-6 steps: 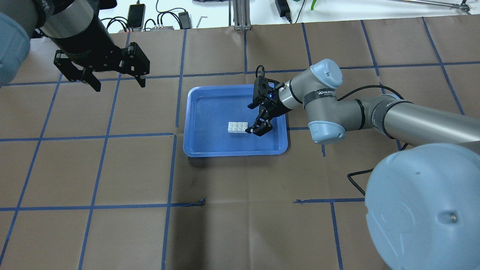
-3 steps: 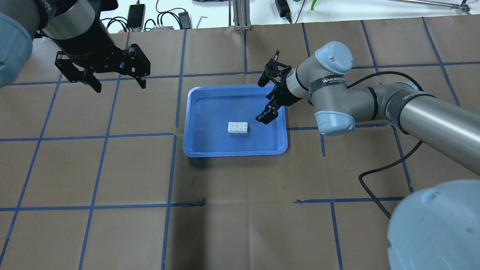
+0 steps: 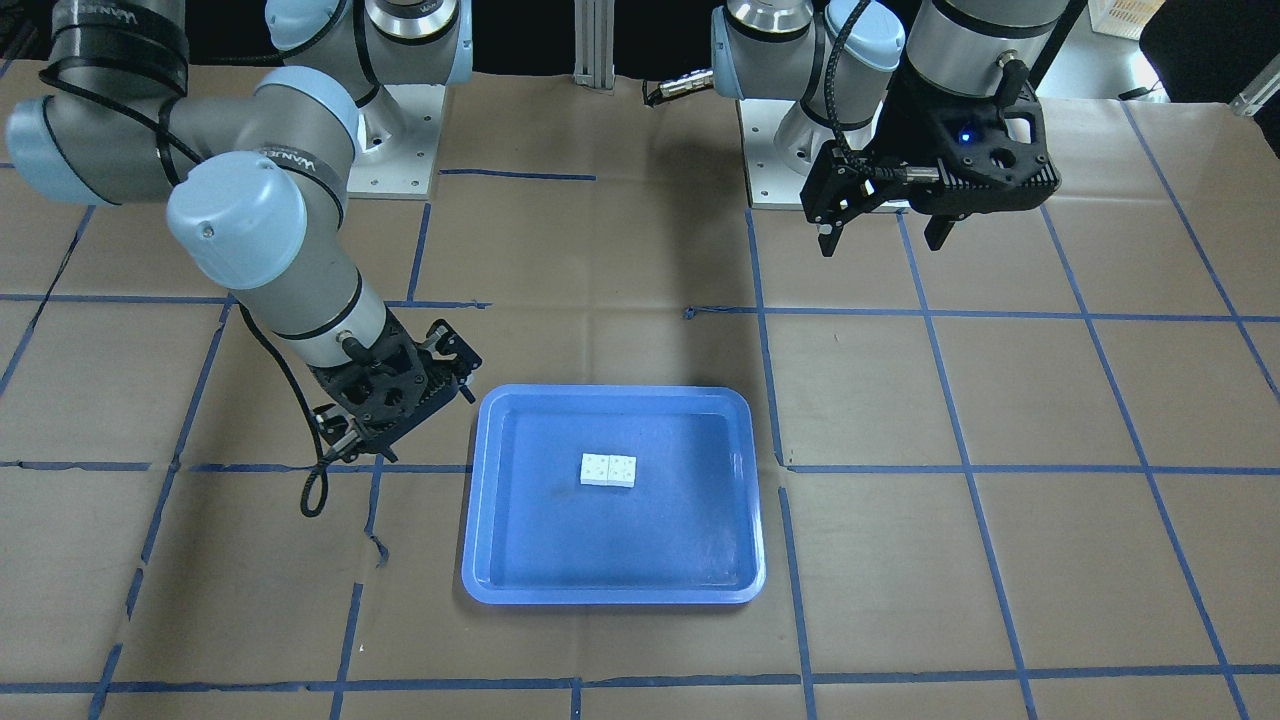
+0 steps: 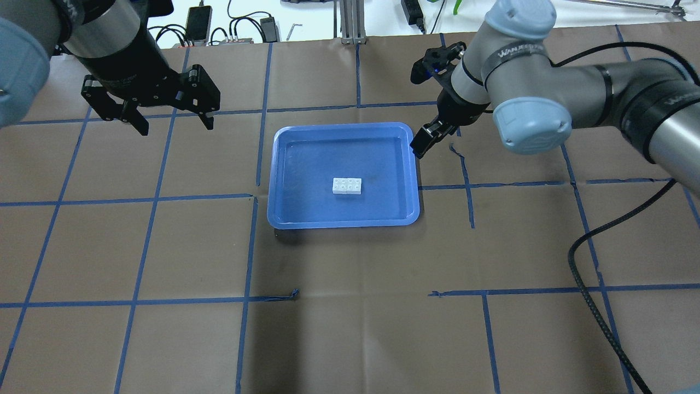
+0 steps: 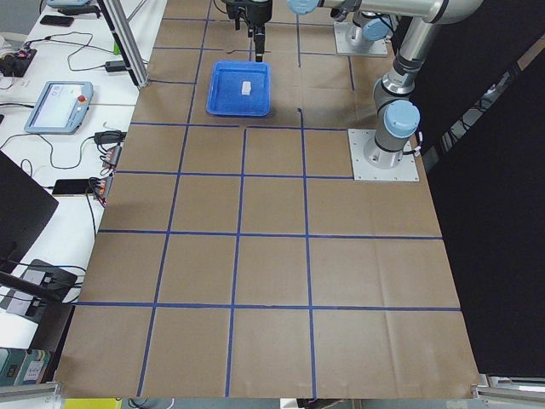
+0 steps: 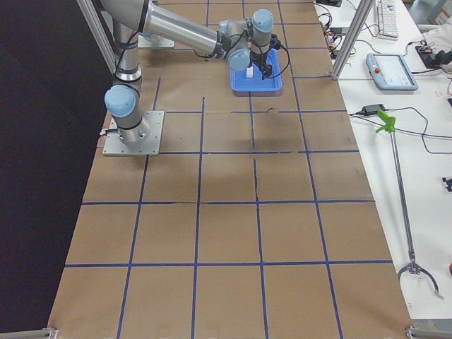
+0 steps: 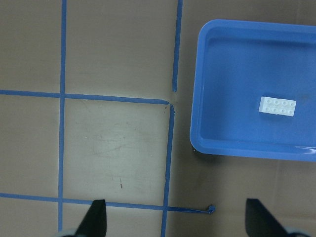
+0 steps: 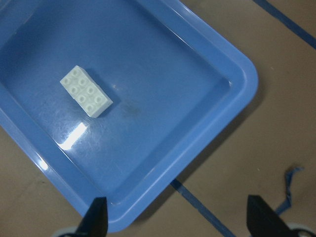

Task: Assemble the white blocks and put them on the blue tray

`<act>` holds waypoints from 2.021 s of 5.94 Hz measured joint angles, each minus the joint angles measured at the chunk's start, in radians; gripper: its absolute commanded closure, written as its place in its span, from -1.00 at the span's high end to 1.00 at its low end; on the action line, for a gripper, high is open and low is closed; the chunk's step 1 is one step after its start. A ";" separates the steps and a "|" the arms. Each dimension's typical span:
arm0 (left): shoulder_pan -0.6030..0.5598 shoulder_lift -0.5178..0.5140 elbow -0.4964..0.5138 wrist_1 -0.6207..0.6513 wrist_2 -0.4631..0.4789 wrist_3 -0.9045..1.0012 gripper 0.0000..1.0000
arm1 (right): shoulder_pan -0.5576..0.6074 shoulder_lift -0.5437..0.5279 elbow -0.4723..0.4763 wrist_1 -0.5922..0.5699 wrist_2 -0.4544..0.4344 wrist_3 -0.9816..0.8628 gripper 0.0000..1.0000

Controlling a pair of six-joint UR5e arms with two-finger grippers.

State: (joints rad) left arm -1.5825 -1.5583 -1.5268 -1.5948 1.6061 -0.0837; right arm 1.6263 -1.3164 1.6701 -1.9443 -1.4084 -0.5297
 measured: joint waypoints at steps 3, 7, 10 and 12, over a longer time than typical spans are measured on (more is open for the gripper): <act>0.000 0.000 -0.003 0.000 0.001 -0.001 0.99 | -0.009 -0.054 -0.276 0.454 -0.160 0.342 0.99; 0.000 0.003 -0.008 0.000 0.001 -0.001 0.99 | -0.076 -0.204 -0.241 0.604 -0.161 0.408 0.99; 0.001 0.003 -0.009 0.001 0.001 0.000 0.99 | -0.073 -0.237 -0.189 0.573 -0.154 0.466 0.99; 0.001 0.003 -0.009 0.001 0.001 0.000 0.99 | -0.073 -0.239 -0.187 0.571 -0.154 0.470 0.99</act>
